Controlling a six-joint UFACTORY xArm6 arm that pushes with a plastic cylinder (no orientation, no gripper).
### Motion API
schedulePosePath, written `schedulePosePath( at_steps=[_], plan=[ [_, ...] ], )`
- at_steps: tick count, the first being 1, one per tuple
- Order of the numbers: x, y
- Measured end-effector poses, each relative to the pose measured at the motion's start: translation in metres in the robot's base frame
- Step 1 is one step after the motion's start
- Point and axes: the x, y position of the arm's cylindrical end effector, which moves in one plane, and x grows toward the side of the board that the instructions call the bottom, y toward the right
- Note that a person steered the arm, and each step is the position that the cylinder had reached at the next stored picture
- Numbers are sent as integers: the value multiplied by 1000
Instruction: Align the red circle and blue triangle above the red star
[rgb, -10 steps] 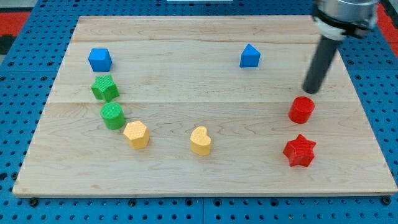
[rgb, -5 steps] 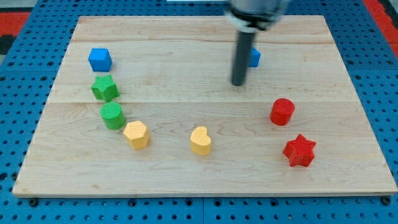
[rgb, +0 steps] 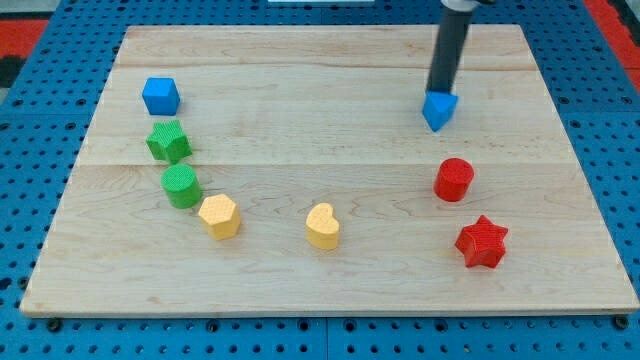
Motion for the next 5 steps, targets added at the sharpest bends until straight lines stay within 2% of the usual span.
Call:
schedulePosePath(
  at_steps=[1, 2, 3, 4, 5],
  plan=[
    [40, -7],
    [39, -9],
    [46, 45],
    [73, 54],
    [73, 22]
  ],
)
